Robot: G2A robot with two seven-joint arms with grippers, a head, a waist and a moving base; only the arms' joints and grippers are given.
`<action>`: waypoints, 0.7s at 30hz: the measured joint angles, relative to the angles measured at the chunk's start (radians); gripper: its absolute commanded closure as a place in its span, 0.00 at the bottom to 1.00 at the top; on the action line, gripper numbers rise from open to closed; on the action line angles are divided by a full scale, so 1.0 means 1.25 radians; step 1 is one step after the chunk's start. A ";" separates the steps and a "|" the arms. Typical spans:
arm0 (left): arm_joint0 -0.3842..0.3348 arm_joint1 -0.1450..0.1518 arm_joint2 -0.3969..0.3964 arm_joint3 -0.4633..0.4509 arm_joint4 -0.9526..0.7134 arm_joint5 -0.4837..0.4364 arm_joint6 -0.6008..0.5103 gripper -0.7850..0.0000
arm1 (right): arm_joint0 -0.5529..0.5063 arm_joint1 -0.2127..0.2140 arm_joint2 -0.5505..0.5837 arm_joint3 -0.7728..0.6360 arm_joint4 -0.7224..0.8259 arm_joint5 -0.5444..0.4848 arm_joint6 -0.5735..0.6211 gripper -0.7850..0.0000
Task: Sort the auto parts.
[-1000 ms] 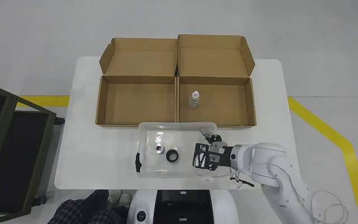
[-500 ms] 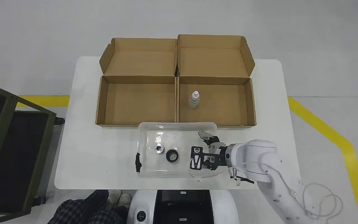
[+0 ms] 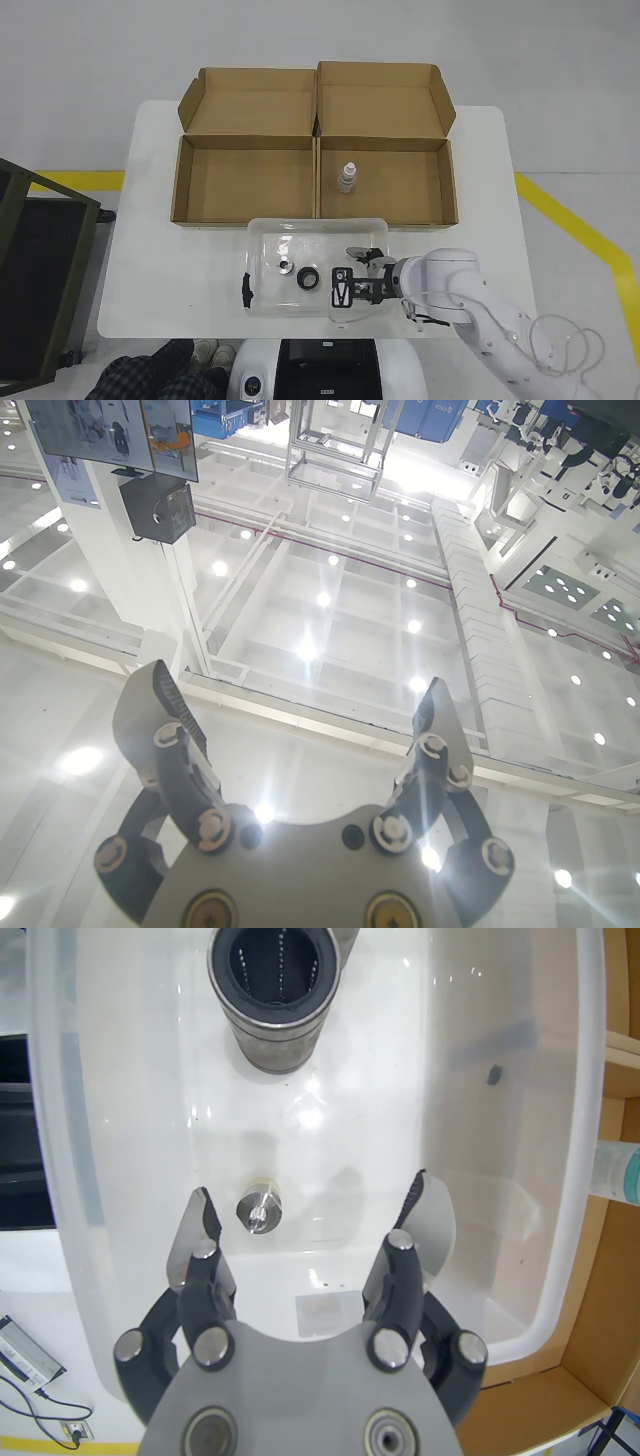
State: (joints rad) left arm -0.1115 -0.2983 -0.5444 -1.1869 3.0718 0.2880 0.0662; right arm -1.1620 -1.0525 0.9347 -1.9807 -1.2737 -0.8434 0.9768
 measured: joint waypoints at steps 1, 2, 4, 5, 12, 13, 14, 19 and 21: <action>0.000 0.000 0.000 0.000 0.000 0.000 0.000 0.00 | 0.005 0.003 -0.007 0.000 0.005 0.004 0.004 0.25; 0.000 0.000 0.000 0.000 0.000 0.000 0.000 0.00 | 0.010 0.007 -0.013 -0.001 0.010 0.008 0.008 0.26; 0.000 0.000 0.000 0.000 0.000 0.000 0.000 0.00 | 0.022 0.015 -0.029 -0.001 0.021 0.016 0.016 0.28; 0.000 0.000 0.000 0.000 0.000 0.000 0.000 0.00 | 0.027 0.018 -0.036 -0.001 0.027 0.020 0.020 0.29; 0.000 0.000 0.000 0.000 0.000 0.000 0.000 0.00 | 0.071 0.044 -0.089 0.006 0.073 0.050 0.050 0.40; 0.000 0.000 0.000 0.000 0.000 0.000 0.000 0.00 | 0.076 0.047 -0.095 0.007 0.079 0.053 0.053 0.43; 0.000 0.000 0.000 0.000 0.000 0.000 0.000 0.00 | 0.082 0.050 -0.101 0.008 0.084 0.057 0.057 0.48; 0.000 0.000 0.000 0.000 0.000 0.000 0.000 0.00 | 0.114 0.064 -0.136 0.012 0.111 0.076 0.076 0.50; 0.000 0.000 0.000 0.000 0.000 0.000 0.000 0.00 | 0.127 0.069 -0.151 0.014 0.121 0.082 0.082 0.51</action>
State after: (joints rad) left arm -0.1115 -0.2983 -0.5444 -1.1869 3.0718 0.2880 0.0662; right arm -1.0033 -0.9658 0.7462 -1.9630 -1.1229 -0.7403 1.0799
